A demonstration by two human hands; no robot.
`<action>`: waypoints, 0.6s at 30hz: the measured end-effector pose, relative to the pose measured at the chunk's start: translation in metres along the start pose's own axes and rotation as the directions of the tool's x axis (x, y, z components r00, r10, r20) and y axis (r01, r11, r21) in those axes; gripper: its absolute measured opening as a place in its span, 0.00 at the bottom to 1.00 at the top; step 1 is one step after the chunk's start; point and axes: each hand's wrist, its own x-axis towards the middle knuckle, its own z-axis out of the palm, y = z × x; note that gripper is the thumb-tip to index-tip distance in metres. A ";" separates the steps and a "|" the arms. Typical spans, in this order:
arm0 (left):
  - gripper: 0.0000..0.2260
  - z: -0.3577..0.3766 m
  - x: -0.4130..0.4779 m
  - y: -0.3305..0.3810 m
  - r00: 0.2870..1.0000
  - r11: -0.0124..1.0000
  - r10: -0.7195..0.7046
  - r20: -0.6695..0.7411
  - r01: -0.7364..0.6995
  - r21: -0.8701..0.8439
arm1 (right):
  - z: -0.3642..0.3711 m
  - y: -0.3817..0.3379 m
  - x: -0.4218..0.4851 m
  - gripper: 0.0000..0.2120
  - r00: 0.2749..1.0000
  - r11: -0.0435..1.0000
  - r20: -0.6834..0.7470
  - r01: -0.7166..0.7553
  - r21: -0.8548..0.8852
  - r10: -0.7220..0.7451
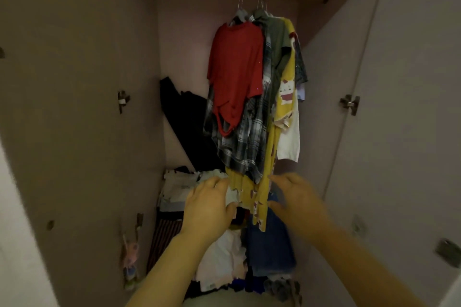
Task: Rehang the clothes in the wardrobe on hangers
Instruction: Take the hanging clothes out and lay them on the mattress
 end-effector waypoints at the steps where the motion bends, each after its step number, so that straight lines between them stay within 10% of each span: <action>1: 0.25 0.003 0.016 -0.003 1.000 1.000 -0.005 -0.009 0.005 -0.002 | 0.001 0.004 0.016 0.26 1.000 1.000 -0.008 0.013 -0.001 -0.013; 18: 0.26 0.017 0.315 -0.033 0.935 0.994 -0.111 -0.337 0.105 -0.036 | -0.035 0.072 0.339 0.24 0.869 0.924 -0.317 0.372 -0.086 -0.380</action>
